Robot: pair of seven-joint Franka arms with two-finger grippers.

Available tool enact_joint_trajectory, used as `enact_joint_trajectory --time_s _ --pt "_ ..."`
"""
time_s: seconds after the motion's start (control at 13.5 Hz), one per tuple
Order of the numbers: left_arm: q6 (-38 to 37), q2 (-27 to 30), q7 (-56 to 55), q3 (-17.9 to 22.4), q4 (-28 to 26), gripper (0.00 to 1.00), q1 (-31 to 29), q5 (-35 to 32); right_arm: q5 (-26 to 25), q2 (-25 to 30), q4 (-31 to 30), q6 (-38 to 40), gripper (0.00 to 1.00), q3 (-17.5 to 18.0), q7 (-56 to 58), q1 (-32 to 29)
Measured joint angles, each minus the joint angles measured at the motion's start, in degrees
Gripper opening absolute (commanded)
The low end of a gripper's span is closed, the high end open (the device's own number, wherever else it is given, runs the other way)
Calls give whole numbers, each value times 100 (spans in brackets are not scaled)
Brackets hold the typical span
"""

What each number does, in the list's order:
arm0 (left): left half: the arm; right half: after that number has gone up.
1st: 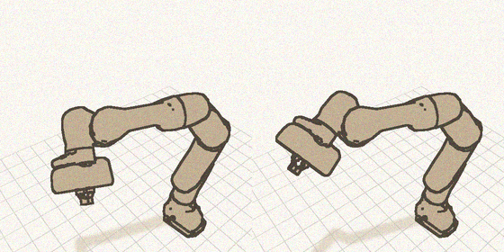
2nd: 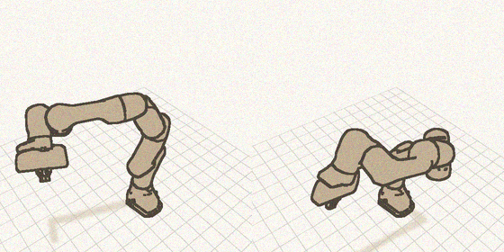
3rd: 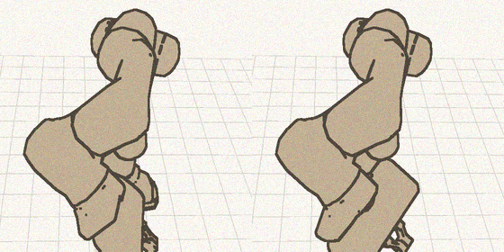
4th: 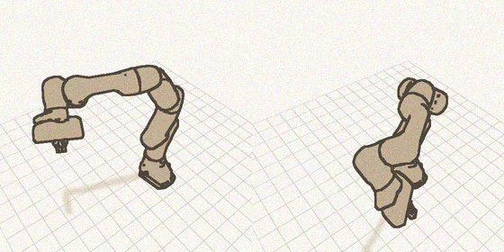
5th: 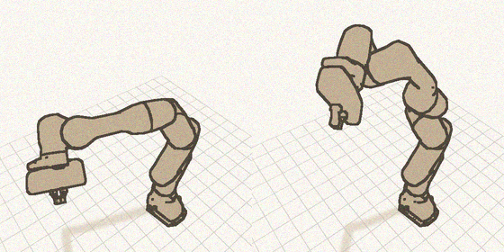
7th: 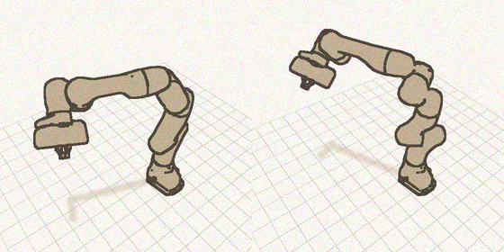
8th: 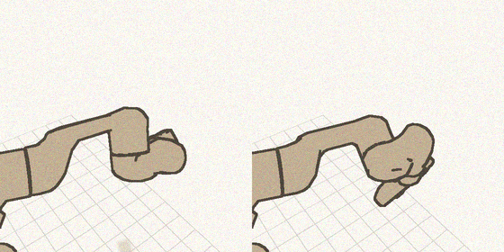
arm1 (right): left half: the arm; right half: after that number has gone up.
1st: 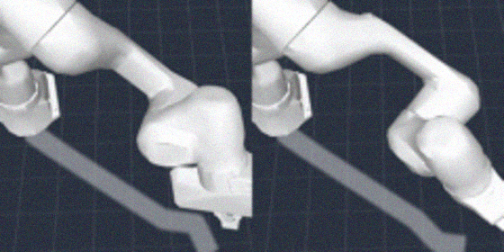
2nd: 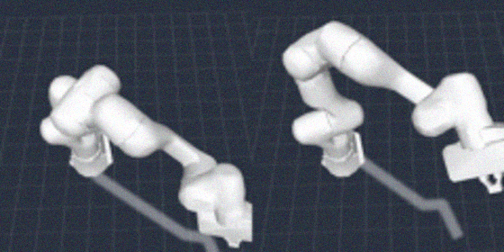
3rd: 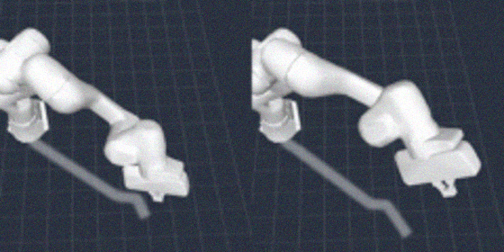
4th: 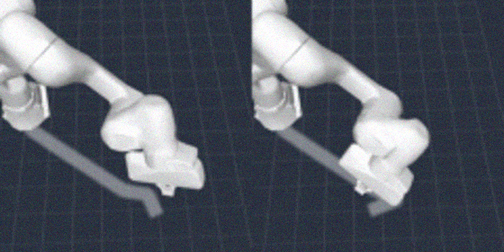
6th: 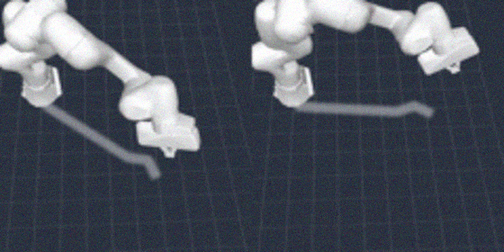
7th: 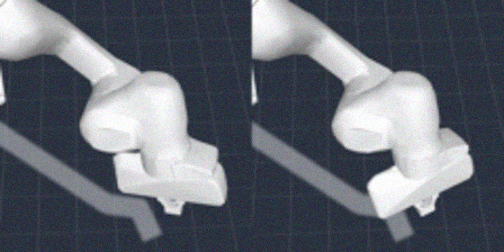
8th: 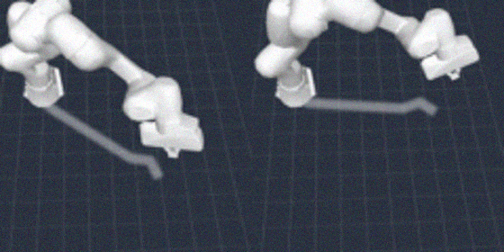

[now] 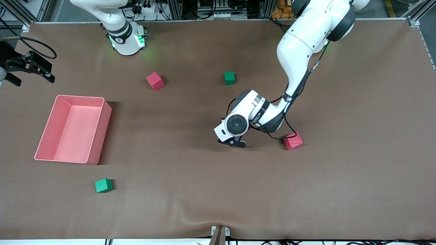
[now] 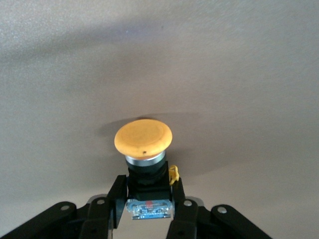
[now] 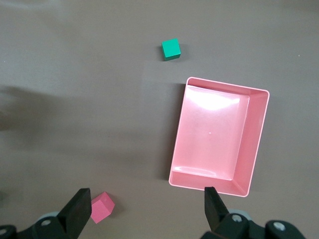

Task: Place and upright button with both arms
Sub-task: 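Lift and rotate the button cap-up with the left gripper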

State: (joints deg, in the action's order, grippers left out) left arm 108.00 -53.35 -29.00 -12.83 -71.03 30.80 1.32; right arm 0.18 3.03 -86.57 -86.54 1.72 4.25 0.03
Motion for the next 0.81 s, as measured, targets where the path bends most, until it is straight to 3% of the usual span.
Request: enact_joint_trajectory --time_s 0.3,0.52,0.81 --pt "366 170 -1088 -14 88 0 232 -1 -1 -4 2 0 100 0 4 -2" --pt "1178 345 -2144 -8 92 0 416 -207 -3 -6 4 1 100 -6 5 -12" --pt "1745 360 -4218 25 54 0 1019 -2116 -3 -9 6 1 100 -8 16 -22"
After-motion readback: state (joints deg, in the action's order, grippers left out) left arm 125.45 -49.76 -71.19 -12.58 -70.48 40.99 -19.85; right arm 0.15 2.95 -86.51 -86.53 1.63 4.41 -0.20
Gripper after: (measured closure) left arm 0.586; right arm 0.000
